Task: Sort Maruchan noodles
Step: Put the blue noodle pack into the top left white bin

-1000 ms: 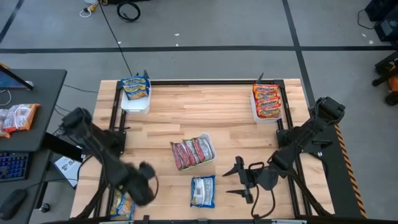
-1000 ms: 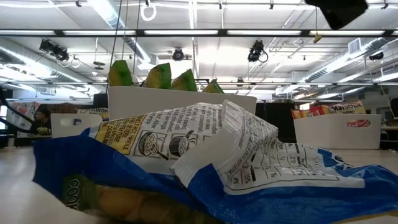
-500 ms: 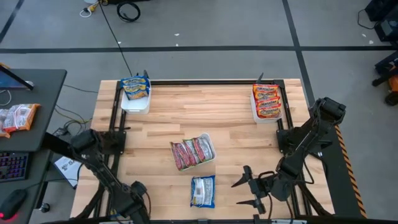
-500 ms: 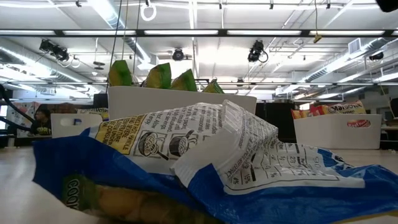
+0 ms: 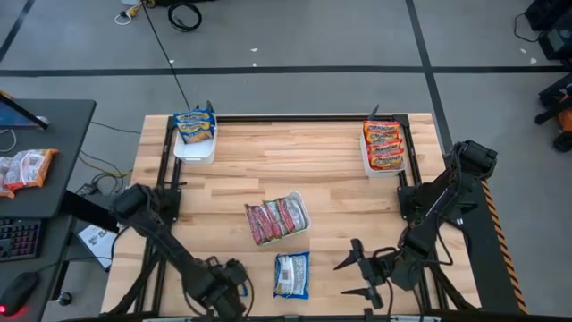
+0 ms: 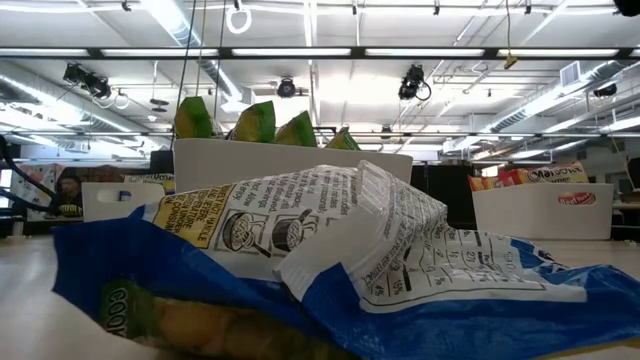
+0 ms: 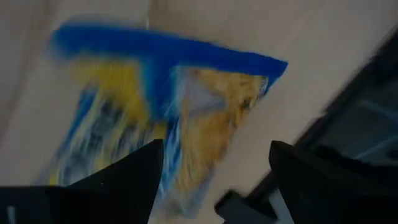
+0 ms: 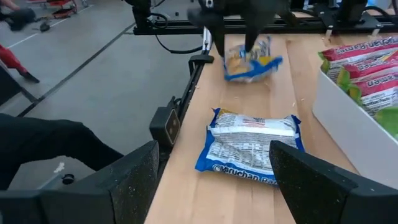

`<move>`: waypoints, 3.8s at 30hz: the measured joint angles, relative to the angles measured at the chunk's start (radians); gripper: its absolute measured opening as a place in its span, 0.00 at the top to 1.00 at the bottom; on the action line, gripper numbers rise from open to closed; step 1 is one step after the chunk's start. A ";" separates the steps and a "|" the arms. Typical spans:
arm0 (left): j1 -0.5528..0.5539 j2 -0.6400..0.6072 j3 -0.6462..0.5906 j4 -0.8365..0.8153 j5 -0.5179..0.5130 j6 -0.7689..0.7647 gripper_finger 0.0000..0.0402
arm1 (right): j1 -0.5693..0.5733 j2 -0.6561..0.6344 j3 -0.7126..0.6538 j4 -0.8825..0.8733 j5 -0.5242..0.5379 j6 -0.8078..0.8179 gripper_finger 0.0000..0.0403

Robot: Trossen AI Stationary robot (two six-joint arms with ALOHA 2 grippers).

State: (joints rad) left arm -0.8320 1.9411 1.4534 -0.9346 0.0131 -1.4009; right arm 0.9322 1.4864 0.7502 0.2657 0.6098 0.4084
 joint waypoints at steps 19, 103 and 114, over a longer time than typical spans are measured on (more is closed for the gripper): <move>0.213 -0.261 -0.195 -0.018 -0.085 0.432 0.27 | -0.049 0.000 0.000 0.000 -0.087 0.023 0.23; 0.727 -0.537 -0.158 -0.614 -0.476 0.999 0.99 | -0.237 -0.360 0.000 -0.694 -0.251 -0.028 0.34; 1.090 -0.566 -0.060 -0.623 -0.759 1.253 0.99 | -0.240 -0.333 0.000 -0.715 -0.293 -0.035 0.34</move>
State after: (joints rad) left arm 0.2581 1.3746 1.3933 -1.5580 -0.7459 -0.1481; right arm 0.6920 1.1533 0.7502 -0.4496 0.3165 0.3736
